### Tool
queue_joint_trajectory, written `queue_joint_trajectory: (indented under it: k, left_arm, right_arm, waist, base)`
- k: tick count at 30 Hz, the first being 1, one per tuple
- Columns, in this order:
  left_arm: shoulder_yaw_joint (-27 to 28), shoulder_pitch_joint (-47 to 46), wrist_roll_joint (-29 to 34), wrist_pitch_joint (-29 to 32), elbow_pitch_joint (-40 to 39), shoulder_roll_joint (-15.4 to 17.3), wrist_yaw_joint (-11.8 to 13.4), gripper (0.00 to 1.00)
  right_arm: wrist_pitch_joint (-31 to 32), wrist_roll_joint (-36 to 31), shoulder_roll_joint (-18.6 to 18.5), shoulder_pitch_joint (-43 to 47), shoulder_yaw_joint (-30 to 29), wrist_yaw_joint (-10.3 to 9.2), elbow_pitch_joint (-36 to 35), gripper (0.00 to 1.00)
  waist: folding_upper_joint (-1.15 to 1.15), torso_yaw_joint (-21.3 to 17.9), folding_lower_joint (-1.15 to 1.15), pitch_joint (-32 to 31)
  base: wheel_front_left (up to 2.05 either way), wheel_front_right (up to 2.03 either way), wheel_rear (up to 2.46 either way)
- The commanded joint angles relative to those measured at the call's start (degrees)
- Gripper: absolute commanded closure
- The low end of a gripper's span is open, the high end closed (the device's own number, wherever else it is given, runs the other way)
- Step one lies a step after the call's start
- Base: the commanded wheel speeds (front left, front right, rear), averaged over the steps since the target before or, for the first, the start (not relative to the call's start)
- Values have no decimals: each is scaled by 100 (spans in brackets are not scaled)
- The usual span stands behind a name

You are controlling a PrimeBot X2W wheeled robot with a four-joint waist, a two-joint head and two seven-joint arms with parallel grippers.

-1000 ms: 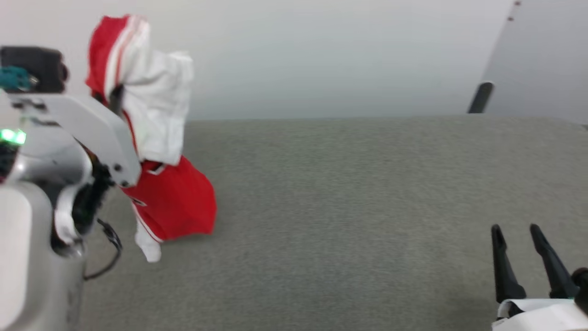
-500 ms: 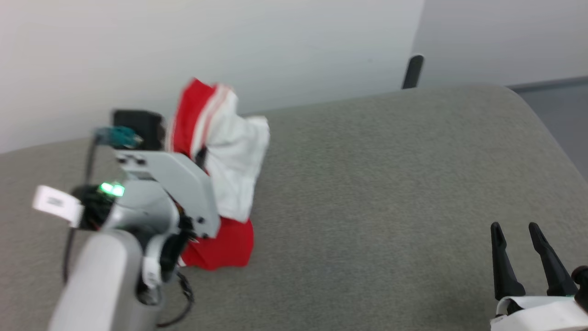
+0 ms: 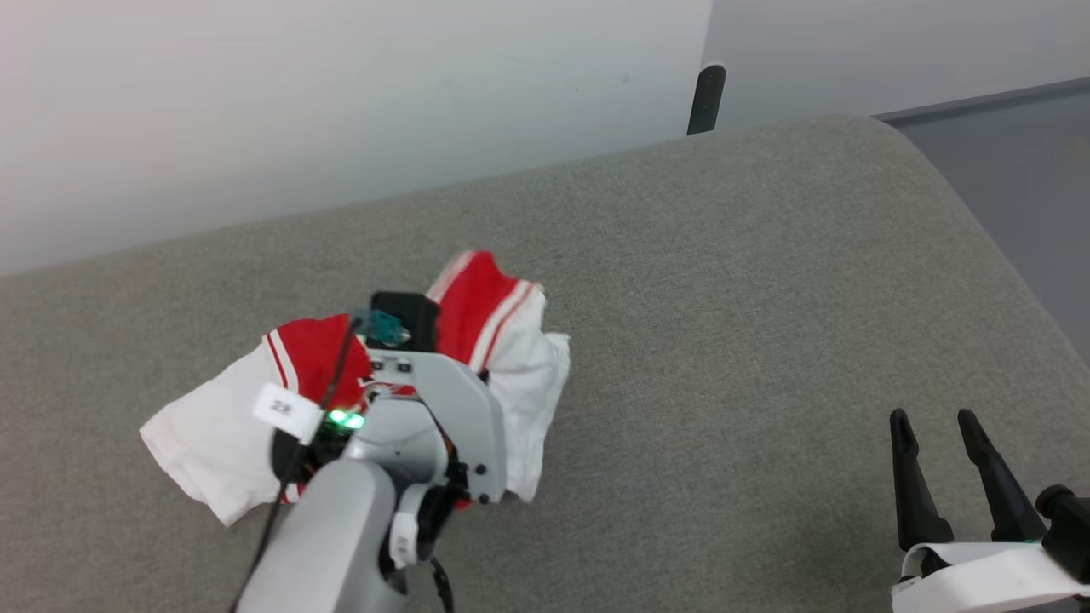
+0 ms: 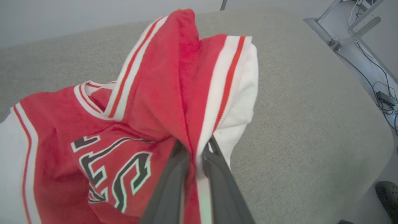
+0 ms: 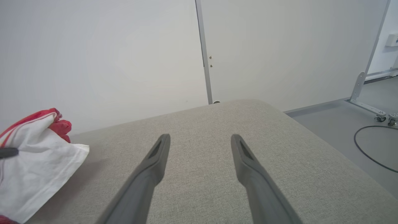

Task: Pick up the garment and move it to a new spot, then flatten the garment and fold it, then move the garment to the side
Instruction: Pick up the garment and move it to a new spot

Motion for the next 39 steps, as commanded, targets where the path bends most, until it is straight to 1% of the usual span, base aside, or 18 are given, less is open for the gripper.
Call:
queue_joint_trajectory:
  k: [1, 3, 4, 7, 8, 12, 18, 21, 26, 32, 39]
  left_arm:
    - [0, -62, -31, -45, 59, -38, -32, 100]
    - [-56, -76, -109, -77, 297, -100, -114, 100]
    - [-56, -84, -161, -103, 402, -135, -147, 71]
    - [-105, -93, -273, -150, 668, -214, -252, 53]
    - [-127, -103, -312, -182, 737, -237, -296, 0]
    - [-191, -133, -406, -288, 939, -285, -476, 0]
    - [-145, -196, -546, -600, 859, -269, -716, 0]
    - [-97, -203, -594, -820, 730, -195, -872, 0]
    - [26, -74, -632, -1219, 529, -19, -1041, 0]
    - [29, 172, -473, -1942, 248, 281, -1386, 0]
    - [105, 590, -265, -3001, 142, 485, -1488, 0]
  right_arm:
    - [-27, 50, 14, -95, 14, 4, 21, 0]
    - [-29, 57, 14, -101, 30, 4, 74, 0]
    - [-20, 54, 14, -88, 51, 4, 98, 0]
    - [4, 22, 11, -59, 64, 4, 154, 0]
    - [19, 5, 12, -37, 64, 4, 166, 0]
    - [83, -50, 12, 46, 48, 4, 176, 0]
    - [167, -124, 13, 89, 84, 4, 102, 0]
    - [158, -128, 12, 129, 107, 4, 71, 0]
    - [118, -142, 11, 162, 142, 4, 93, 0]
    - [-26, -232, 12, 237, 158, 4, 168, 0]
    - [-288, -308, 11, 284, 82, 4, 356, 0]
  waist:
    - [0, 11, 0, -14]
    - [0, 32, 0, -55]
    - [0, 43, 0, -81]
    - [0, 111, 0, -193]
    - [0, 143, 0, -238]
    - [0, 310, 0, -428]
    - [0, 640, 0, -628]
    - [0, 830, 0, -702]
    - [0, 1154, 0, -801]
    - [0, 1516, 0, -877]
    - [0, 1864, 0, -903]
  base:
    - [0, 0, 0]
    - [0, 0, 0]
    - [0, 0, 0]
    - [0, 0, 0]
    - [0, 0, 0]
    - [0, 0, 0]
    - [0, 0, 0]
    - [0, 0, 0]
    - [0, 0, 0]
    - [0, 0, 0]
    - [0, 0, 0]
